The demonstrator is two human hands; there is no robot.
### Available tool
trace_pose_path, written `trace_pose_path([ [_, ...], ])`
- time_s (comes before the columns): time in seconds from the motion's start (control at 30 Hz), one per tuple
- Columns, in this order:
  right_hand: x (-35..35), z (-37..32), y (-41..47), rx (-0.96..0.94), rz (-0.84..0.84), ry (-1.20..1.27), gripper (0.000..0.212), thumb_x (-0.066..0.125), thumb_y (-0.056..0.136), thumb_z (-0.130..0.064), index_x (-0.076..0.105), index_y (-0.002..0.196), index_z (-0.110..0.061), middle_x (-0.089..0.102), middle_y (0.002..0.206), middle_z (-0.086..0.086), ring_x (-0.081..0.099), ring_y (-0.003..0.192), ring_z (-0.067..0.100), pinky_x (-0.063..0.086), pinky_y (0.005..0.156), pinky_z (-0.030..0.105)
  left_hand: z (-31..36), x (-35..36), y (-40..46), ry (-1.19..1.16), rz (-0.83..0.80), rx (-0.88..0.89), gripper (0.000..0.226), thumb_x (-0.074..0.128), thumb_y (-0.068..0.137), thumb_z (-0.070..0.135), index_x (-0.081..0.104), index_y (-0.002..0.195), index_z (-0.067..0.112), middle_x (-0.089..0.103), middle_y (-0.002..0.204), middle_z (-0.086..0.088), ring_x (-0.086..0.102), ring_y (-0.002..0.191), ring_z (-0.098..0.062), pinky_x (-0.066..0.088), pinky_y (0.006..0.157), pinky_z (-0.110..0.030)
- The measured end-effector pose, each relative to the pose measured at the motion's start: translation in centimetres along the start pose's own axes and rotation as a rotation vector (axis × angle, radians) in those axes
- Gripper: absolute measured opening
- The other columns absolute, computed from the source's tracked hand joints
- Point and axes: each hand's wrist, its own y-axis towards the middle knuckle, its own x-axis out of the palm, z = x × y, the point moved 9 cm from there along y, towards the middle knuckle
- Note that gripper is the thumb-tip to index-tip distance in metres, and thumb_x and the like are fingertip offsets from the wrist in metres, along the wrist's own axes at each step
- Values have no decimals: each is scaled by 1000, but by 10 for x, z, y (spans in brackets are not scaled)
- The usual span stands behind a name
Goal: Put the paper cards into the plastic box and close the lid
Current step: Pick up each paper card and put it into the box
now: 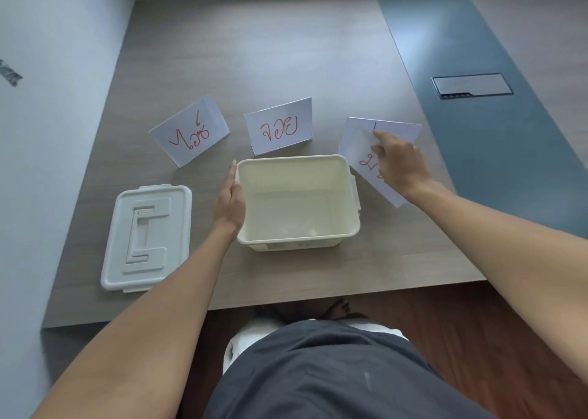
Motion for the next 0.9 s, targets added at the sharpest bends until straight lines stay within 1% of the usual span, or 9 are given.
trace_pose_path([
  [0.13,-25,-40,11,-119,89,24,33,44,100,-14,53,132,-12,67,116,14,64,95,42,54,76,51,1,3,2,-29,4,-11,52,24,103,23,29,154,32,29,159,13,25,146,-5,18,116,-22],
  [0.27,-44,-84,11,-270,193,62,33,45,100,-17,55,131,-13,67,107,10,64,85,39,55,65,45,4,7,3,-64,-12,-11,52,25,103,24,28,155,31,28,160,14,23,146,-4,17,122,-30],
  [0.37,-48,-115,6,-372,197,76,32,46,99,-19,56,130,-14,67,102,8,64,81,38,54,63,44,5,9,3,-77,-35,-12,52,24,103,26,27,155,32,26,160,14,22,147,-4,18,122,-33],
  [0.47,-40,-138,-5,-427,128,100,32,48,98,-20,59,128,-17,68,101,6,65,83,38,53,65,42,5,10,5,-93,-37,-14,52,24,103,27,28,155,32,26,161,13,22,147,-4,18,122,-34],
  [0.57,-19,-161,-27,-557,17,17,31,49,97,-19,61,125,-21,70,102,3,66,85,36,48,63,38,4,11,7,-110,-26,-22,51,25,103,26,29,154,32,28,160,13,24,146,-4,19,122,-35],
  [0.63,-5,-175,-41,-639,-32,-41,31,50,95,-17,62,123,-22,71,102,1,67,87,33,49,64,36,4,11,8,-123,-22,-26,51,25,103,27,30,154,32,30,159,11,27,145,-6,22,121,-37],
  [0.73,17,-190,-55,-698,-100,-38,30,53,92,-11,66,118,-18,70,92,3,66,80,33,44,62,33,4,13,8,-158,-41,-46,52,25,103,28,29,154,34,32,159,8,33,144,-12,29,119,-41],
  [0.8,36,-190,-63,-691,-180,-32,33,52,90,-10,65,119,-19,69,94,4,64,78,35,40,63,32,6,14,7,-152,-38,-34,52,25,103,27,27,155,32,29,160,11,29,146,-9,25,121,-38],
  [0.9,69,-178,-80,-670,-317,-67,42,49,91,-10,59,129,-23,67,105,5,64,87,35,47,74,37,9,13,6,-109,-22,1,52,24,104,22,25,156,30,26,161,14,23,146,-3,17,120,-24],
])
